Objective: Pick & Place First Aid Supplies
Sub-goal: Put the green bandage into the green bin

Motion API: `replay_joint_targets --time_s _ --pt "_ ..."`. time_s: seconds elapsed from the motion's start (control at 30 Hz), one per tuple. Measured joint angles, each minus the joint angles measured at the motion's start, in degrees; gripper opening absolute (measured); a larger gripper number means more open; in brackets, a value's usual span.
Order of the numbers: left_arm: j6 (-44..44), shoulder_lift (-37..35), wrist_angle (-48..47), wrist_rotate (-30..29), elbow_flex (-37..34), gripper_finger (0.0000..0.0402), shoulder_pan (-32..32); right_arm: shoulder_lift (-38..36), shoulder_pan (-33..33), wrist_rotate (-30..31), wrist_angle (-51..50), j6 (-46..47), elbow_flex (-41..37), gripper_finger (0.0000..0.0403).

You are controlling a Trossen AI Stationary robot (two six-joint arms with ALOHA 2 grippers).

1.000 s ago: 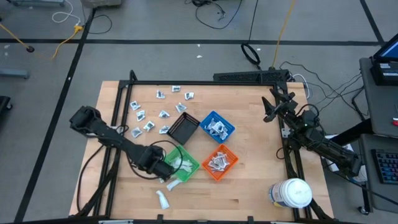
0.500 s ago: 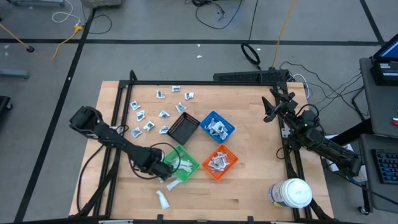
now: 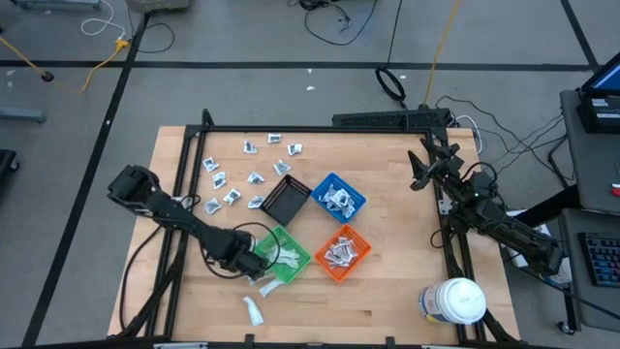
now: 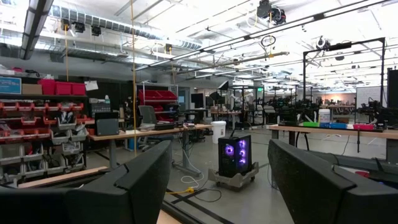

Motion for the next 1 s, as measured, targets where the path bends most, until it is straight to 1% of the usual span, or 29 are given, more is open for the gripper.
replay_joint_targets --time_s 0.2,0.27,0.43,0.57,0.73,0.87,1.0 --pt "1.2 -0.5 -0.1 2.1 0.0 0.0026 -0.3 0.0 0.0 0.0 0.0 0.0 0.0 0.0263" --pt "0.9 -1.6 -0.4 2.0 0.4 0.0008 -0.6 0.0 0.0 0.0 0.0 0.0 0.0 0.0263" --pt "1.1 -5.3 -6.3 1.5 3.6 0.0019 -1.5 0.0 0.0 0.0 0.0 0.0 0.0 0.0263" --pt "2.8 -8.3 -10.9 1.4 6.2 0.0006 -1.9 0.0 0.0 0.0 0.0 0.0 0.0 0.0263" --pt "5.6 -8.7 -14.4 1.5 9.0 0.0009 -1.5 0.0 0.0 0.0 0.0 0.0 0.0 0.0263" --pt "12.4 -6.9 -16.9 1.5 13.2 0.0005 1.9 0.0 0.0 0.0 0.0 0.0 0.0 0.0263" --pt "21.5 -3.4 -20.8 1.4 19.4 0.0004 6.7 0.0 0.0 0.0 0.0 0.0 0.0 0.0263"
